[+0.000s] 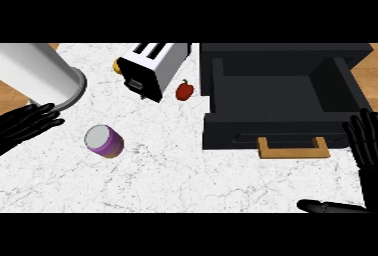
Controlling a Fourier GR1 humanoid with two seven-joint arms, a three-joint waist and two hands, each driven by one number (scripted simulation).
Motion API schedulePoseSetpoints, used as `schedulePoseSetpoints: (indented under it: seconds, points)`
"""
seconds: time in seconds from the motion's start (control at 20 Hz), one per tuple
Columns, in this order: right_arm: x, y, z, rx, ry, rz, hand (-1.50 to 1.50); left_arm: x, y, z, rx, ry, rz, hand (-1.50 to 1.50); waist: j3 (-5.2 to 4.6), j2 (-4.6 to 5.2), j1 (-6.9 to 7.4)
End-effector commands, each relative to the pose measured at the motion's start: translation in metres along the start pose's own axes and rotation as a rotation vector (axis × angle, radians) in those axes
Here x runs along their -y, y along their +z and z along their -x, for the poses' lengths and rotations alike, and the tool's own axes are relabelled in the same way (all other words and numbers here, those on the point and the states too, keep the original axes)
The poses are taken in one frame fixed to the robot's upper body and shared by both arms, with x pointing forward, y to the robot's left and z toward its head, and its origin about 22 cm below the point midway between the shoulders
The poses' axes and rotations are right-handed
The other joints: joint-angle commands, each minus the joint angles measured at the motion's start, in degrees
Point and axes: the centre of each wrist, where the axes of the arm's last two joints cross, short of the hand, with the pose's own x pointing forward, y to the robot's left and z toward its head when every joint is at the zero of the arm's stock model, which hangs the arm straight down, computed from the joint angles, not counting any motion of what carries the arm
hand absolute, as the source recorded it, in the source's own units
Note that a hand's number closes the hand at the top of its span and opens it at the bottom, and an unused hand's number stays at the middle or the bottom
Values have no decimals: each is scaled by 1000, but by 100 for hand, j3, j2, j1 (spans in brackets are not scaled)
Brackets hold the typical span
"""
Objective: Pick up the can, place it into the drawer and close the drawer
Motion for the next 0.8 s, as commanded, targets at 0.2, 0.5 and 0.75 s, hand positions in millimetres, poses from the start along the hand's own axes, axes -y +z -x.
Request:
schedulePoseSetpoints:
  seconds: [0.2, 0.5, 0.75]
  points:
    - [4, 13, 13, -18, 22, 5, -150, -16, -12, 29, -33, 11, 19, -150, -2, 0, -2]
    - [11, 3, 4, 4, 16, -9, -150, -5, -16, 44, -61, 14, 8, -150, -2, -2, 21]
    - [5, 13, 17, -11, 16, -12, -150, -23, -19, 60, -63, 31, 19, -150, -4, 8, -7]
